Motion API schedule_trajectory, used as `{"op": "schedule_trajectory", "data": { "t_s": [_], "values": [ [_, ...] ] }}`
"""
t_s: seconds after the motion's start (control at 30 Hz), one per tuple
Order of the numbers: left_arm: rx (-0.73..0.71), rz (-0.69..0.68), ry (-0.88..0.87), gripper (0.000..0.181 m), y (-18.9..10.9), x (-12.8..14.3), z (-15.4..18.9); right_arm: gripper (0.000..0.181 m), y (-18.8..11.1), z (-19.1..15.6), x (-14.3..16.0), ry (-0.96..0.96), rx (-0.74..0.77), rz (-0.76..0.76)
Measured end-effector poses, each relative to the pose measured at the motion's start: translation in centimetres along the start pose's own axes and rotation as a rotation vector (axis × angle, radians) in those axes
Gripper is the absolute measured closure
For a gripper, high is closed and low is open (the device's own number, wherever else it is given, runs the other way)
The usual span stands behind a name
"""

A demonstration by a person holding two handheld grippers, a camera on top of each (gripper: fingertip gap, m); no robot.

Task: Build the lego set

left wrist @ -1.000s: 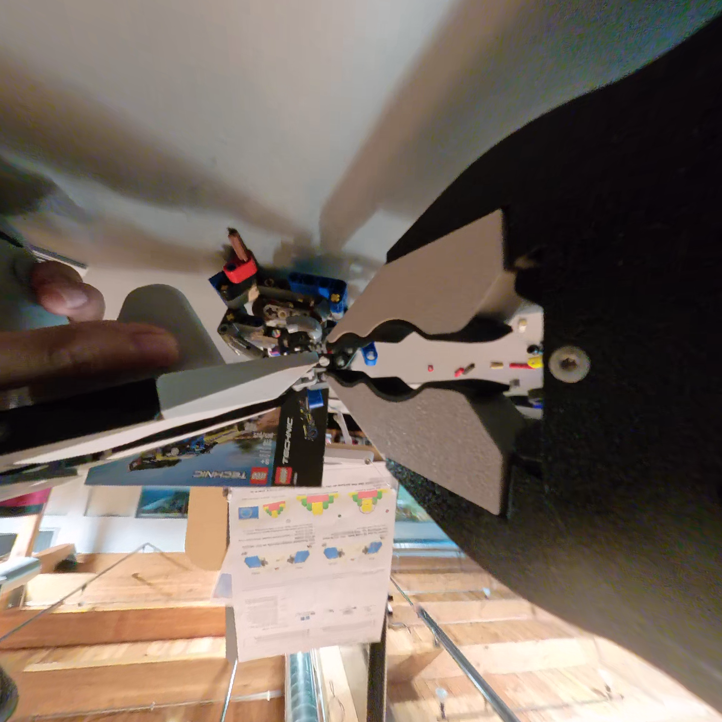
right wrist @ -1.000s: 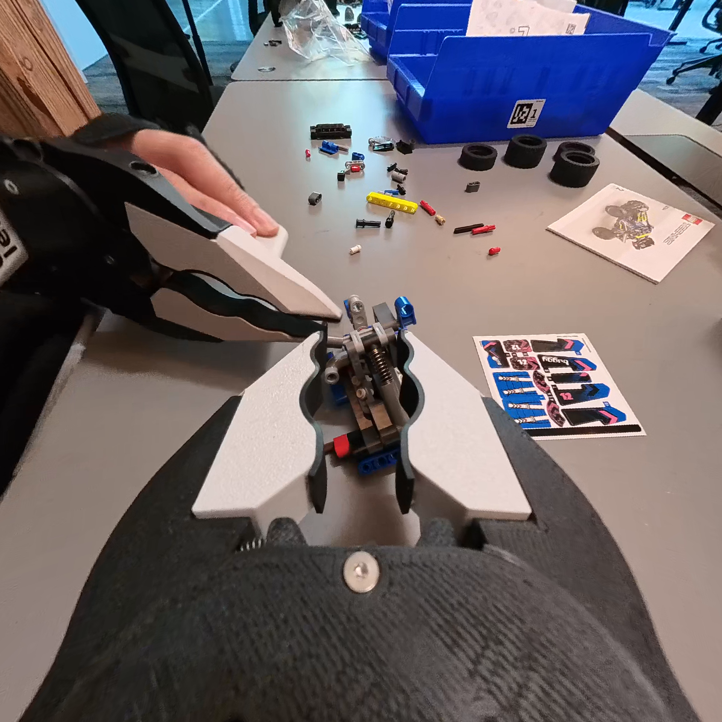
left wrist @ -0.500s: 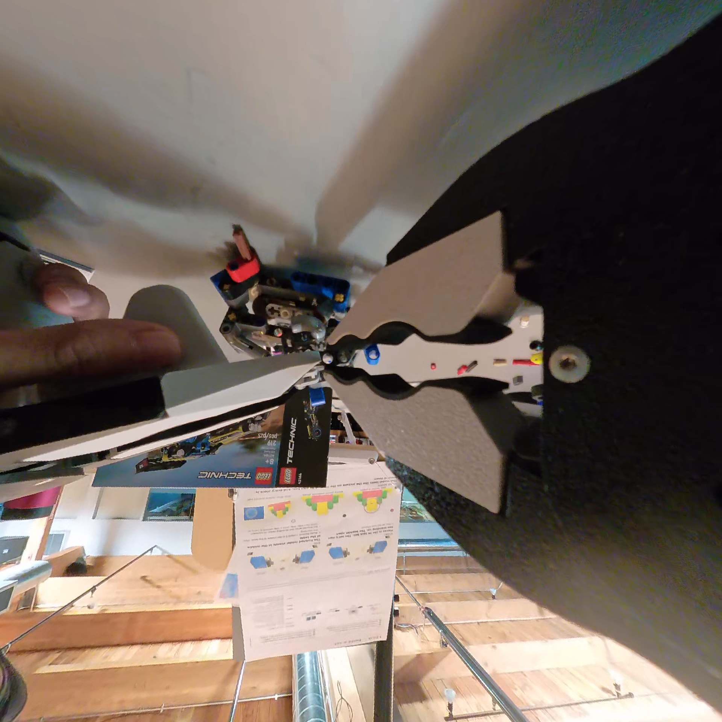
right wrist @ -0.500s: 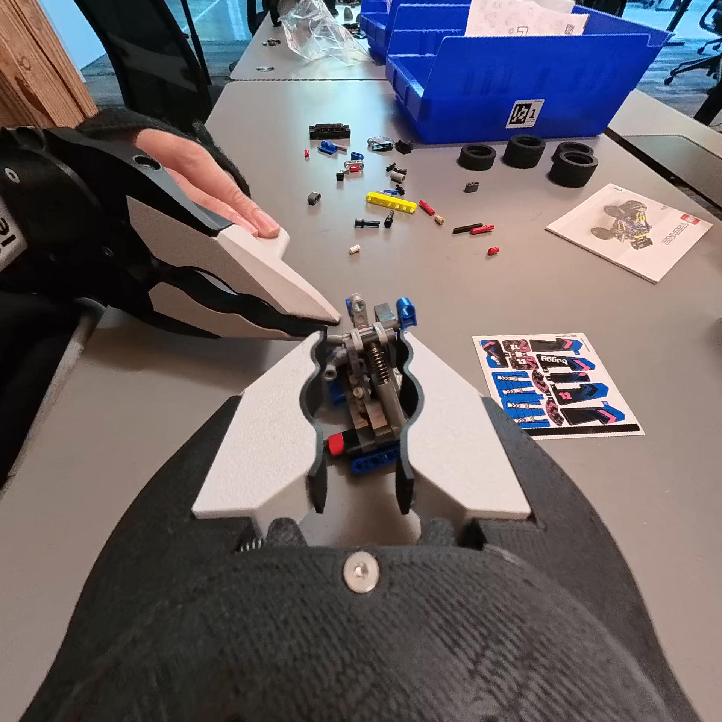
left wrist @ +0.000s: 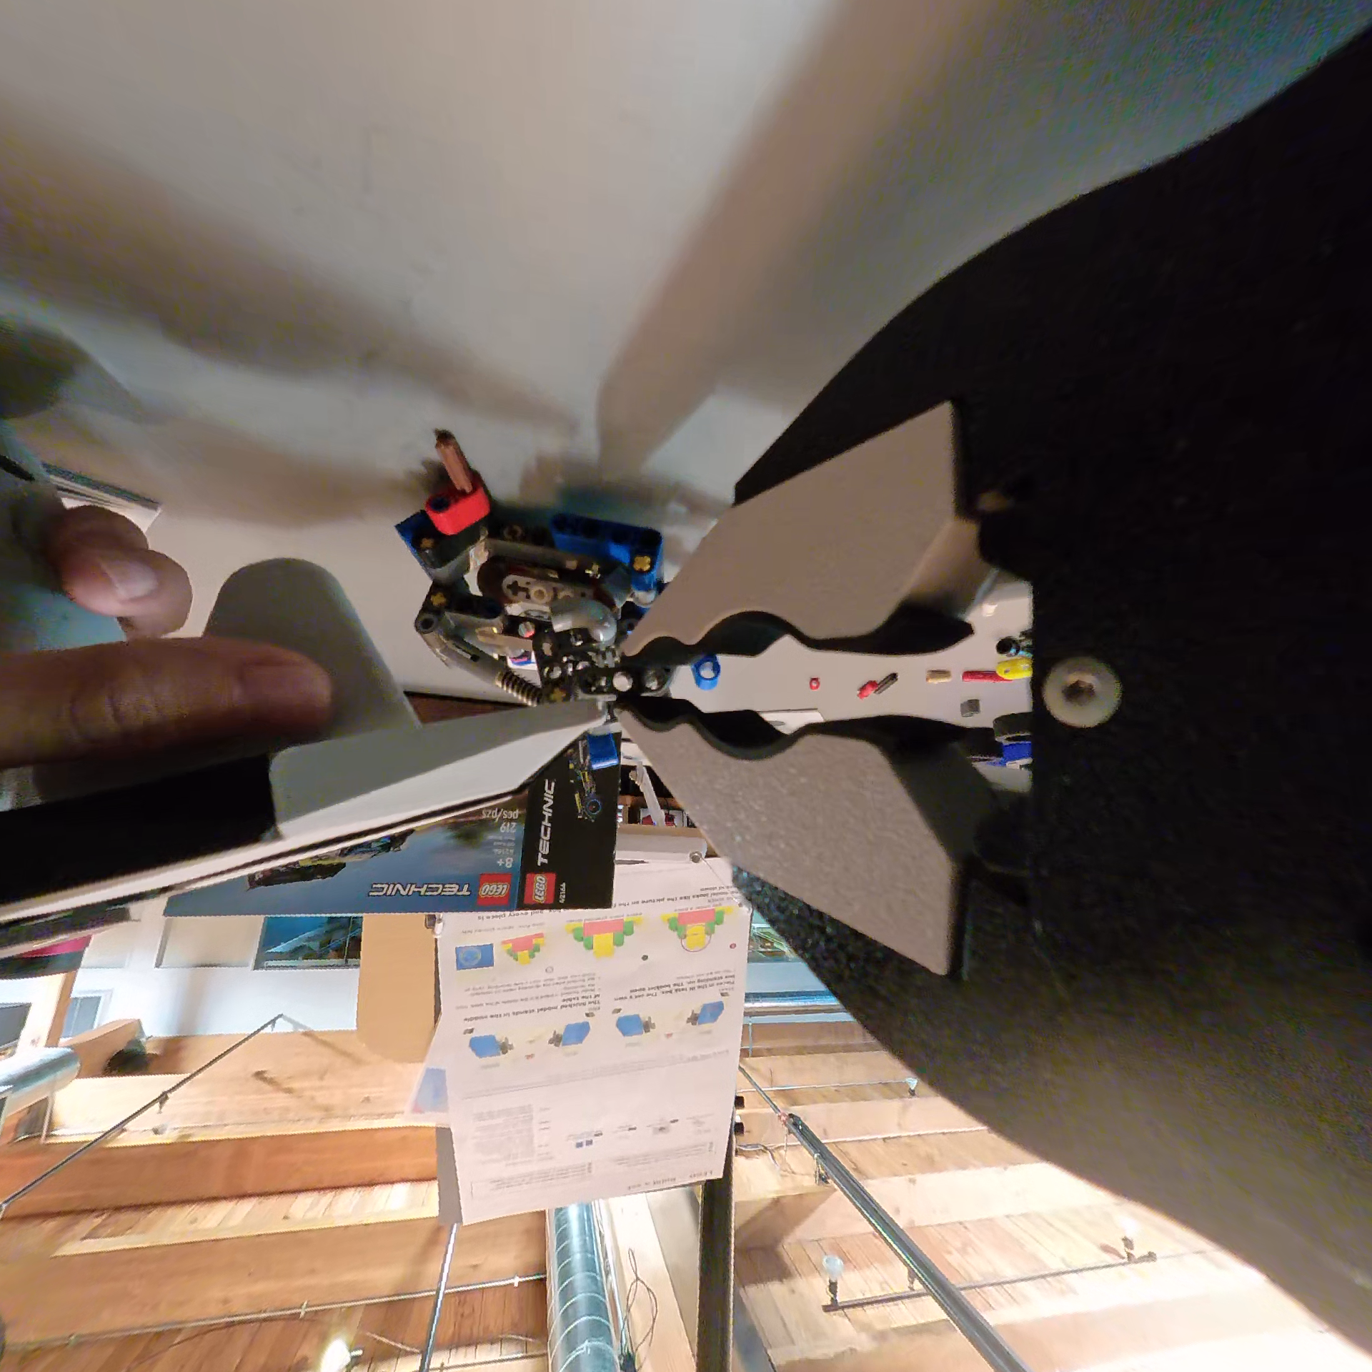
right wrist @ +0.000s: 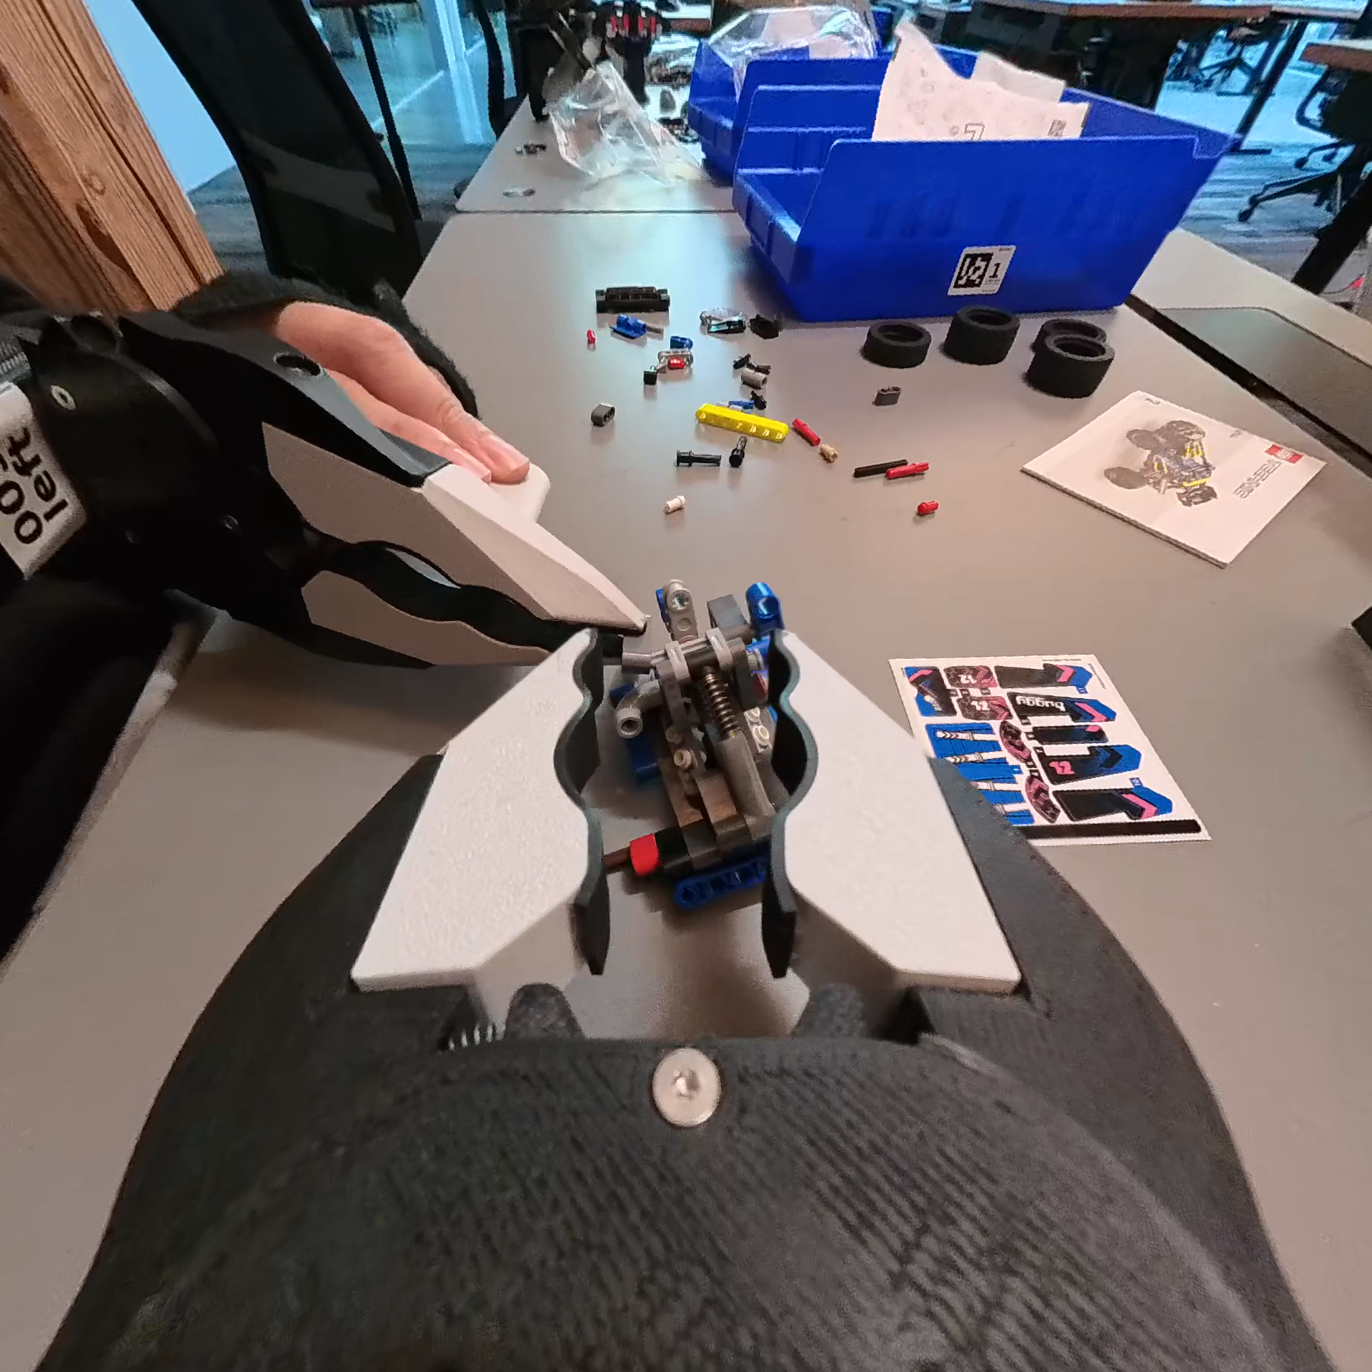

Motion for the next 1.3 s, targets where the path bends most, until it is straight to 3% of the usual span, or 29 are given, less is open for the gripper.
{"op": "schedule_trajectory", "data": {
  "t_s": [0.23,0.83,1.3],
  "values": [
    [-0.007,-0.001,0.013,0.177,0.03,0.01,0.09,0.149,-0.05,-0.09,0.20,-0.035,-0.008,-0.031],
    [-0.017,-0.021,0.011,0.177,0.11,-0.07,0.35,0.149,0.12,-0.27,0.16,-0.040,0.010,-0.047],
    [0.009,0.049,0.067,0.176,0.11,0.21,0.26,0.149,-0.20,-0.12,0.34,-0.046,-0.028,-0.036]
  ]
}}
Point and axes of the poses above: each gripper's, where its closed fingertips meet, y out along the fingers, x out of its underside, z = x × y across the jaws, the point moved 10 cm from there along -y, back along the fingers, and after that the axes turned 15 degrees about -y, right-handed, at the moved point
